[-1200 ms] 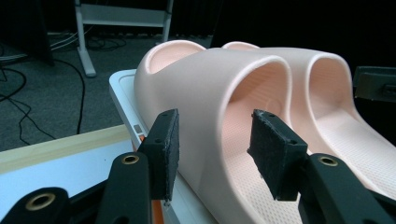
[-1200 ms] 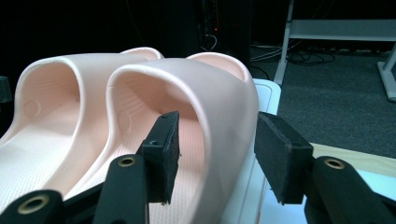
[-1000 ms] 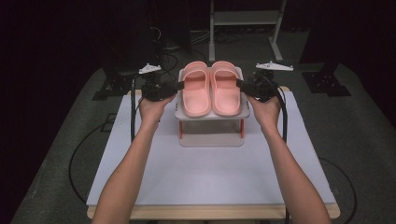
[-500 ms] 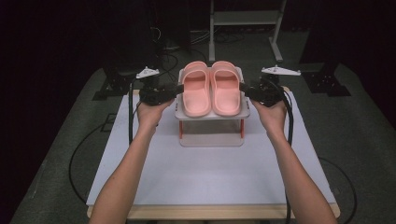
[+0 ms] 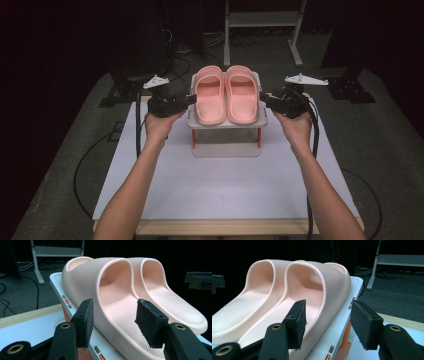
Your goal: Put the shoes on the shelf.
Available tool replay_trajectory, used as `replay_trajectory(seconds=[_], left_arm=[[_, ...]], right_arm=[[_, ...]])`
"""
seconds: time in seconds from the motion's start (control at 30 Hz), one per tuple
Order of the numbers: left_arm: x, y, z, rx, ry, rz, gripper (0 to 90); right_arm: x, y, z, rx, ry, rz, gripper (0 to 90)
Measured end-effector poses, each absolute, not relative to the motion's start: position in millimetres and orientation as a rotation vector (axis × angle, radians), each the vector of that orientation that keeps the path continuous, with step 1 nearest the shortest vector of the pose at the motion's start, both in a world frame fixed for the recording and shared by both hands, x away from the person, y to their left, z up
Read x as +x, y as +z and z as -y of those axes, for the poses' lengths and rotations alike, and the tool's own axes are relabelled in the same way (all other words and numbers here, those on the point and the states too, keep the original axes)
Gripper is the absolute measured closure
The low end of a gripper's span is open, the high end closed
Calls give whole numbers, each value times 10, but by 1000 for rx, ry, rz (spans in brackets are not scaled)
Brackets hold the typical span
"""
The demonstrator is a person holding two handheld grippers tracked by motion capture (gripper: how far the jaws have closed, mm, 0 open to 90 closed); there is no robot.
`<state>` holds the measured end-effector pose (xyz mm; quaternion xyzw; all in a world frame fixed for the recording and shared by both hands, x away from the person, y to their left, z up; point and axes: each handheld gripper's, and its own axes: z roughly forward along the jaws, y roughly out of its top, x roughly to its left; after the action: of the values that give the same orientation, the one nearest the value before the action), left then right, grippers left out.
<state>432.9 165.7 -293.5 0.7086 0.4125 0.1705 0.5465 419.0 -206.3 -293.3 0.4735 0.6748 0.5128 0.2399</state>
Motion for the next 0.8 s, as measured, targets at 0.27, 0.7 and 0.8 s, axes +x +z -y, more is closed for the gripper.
replay_trajectory(seconds=[0.27, 0.7, 0.8], left_arm=[[4282, -2966, -1676, 1688, 387, -964, 461], [4150, -2977, -1718, 1704, 399, -931, 431], [4115, -2981, -1732, 1705, 390, -924, 411]], right_arm=[[4133, -2963, 2147, 1292, 1404, -1858, 441], [4031, -3023, 2216, 1284, 1443, -1875, 383], [4004, -3039, 2238, 1279, 1445, -1880, 381]])
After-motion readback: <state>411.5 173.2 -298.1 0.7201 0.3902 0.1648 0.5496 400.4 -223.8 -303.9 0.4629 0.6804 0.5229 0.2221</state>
